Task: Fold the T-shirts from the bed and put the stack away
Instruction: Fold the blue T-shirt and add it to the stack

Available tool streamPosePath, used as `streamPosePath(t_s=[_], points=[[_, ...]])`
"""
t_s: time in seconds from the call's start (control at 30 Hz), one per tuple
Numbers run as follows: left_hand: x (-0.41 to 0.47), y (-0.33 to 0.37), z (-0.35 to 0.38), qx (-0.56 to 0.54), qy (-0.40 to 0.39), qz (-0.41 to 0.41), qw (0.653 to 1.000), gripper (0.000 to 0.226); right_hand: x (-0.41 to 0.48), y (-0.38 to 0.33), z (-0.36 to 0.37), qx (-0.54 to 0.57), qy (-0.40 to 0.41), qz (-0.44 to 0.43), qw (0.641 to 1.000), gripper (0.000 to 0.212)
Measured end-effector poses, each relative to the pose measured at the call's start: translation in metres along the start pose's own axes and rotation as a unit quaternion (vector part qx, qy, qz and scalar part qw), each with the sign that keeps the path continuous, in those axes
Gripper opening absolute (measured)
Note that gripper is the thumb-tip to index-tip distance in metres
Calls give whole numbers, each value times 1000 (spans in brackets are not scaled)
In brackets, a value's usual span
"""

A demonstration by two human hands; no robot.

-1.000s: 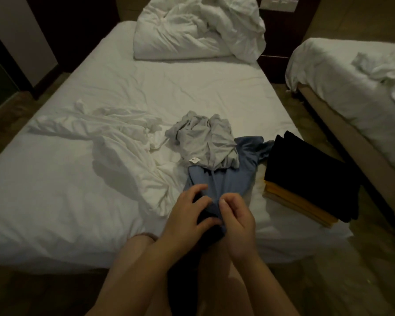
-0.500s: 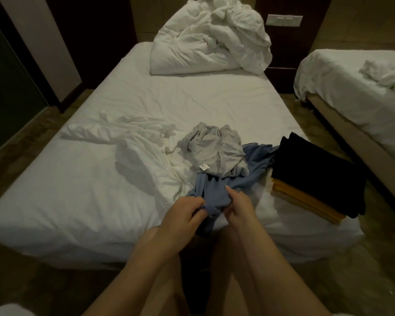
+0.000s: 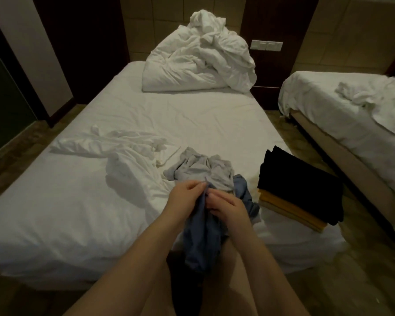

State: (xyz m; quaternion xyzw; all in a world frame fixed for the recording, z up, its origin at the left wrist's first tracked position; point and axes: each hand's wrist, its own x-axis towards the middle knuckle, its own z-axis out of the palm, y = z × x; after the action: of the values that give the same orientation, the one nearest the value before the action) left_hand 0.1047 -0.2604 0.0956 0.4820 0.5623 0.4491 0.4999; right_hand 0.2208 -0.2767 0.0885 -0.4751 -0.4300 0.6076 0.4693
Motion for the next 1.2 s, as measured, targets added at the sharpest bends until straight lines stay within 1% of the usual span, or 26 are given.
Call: streamPosePath(t_s=[0.07,0.1,0.17,0.2,0.23,0.27,0.3,0.33,0.37,0.4,0.43,0.5,0.53,0.57,0.63,0.73,0.77,0.8,0.87,0.9,0.93,0.97,1.03,1.1,1.17,1.2], points=[[-2,-9,7,38,21,46,998,24,3,12,-7,66,135,108,983,25],[-3,-12,9,45,28,64,996,24,4,20,-11,85,166,155,970,32],[-9,-16,13,34,-2,82,996,19,5,28,-16,160,148,227,949,52],[-13,-17,13,42,-36,86,995,21,7,30,-20,200,122,246,940,60],[-18,-16,12,53,-75,85,992,25,13,32,-24,231,102,247,935,62],[-21,-17,12,64,-110,72,989,29,19,30,-27,252,90,239,933,54],[-23,-17,11,58,-128,50,989,32,24,25,-27,254,96,225,936,38],[-23,-16,8,41,-120,19,992,33,29,20,-25,247,108,200,942,22],[-22,-12,5,12,-84,-22,996,31,33,17,-24,232,124,156,952,18],[-18,-11,2,-6,-39,-57,998,26,34,12,-22,217,125,106,962,23],[-15,-7,-2,-19,-16,-83,996,21,31,5,-21,199,106,59,972,24],[-8,5,-2,-64,-30,-119,990,37,22,-6,-20,119,5,-10,993,9],[-1,11,1,-105,-34,-144,983,47,17,-13,-17,47,-37,-27,998,21],[6,15,4,-143,-30,-168,975,53,16,-16,-15,-23,-58,-45,997,27],[21,19,13,-175,-18,-178,968,54,12,-21,-14,-80,-62,-67,993,33],[29,16,21,-149,-13,-127,981,23,5,-17,-25,-100,-72,-73,990,39],[27,14,23,-154,-17,-109,982,15,3,-13,-29,-95,-74,-70,990,36],[25,12,25,-167,-21,-91,981,14,2,-6,-31,-61,-59,-50,995,30],[23,11,29,-178,-19,-57,982,16,3,3,-31,71,-5,-1,997,17],[27,10,31,-164,-16,-43,985,17,5,7,-29,131,19,18,991,19],[34,11,33,-149,-9,-27,988,20,9,8,-28,160,37,29,986,21],[47,16,32,-136,5,-9,991,24,14,6,-27,145,50,34,988,21],[80,40,30,-109,41,39,992,30,25,-10,-25,89,66,8,994,24],[115,83,26,-75,66,110,989,31,40,-32,-30,44,64,-58,995,32],[139,133,25,-51,62,193,978,30,52,-55,-38,3,65,-120,991,38],[144,154,25,-46,55,226,972,30,55,-63,-42,-17,72,-135,988,43]])
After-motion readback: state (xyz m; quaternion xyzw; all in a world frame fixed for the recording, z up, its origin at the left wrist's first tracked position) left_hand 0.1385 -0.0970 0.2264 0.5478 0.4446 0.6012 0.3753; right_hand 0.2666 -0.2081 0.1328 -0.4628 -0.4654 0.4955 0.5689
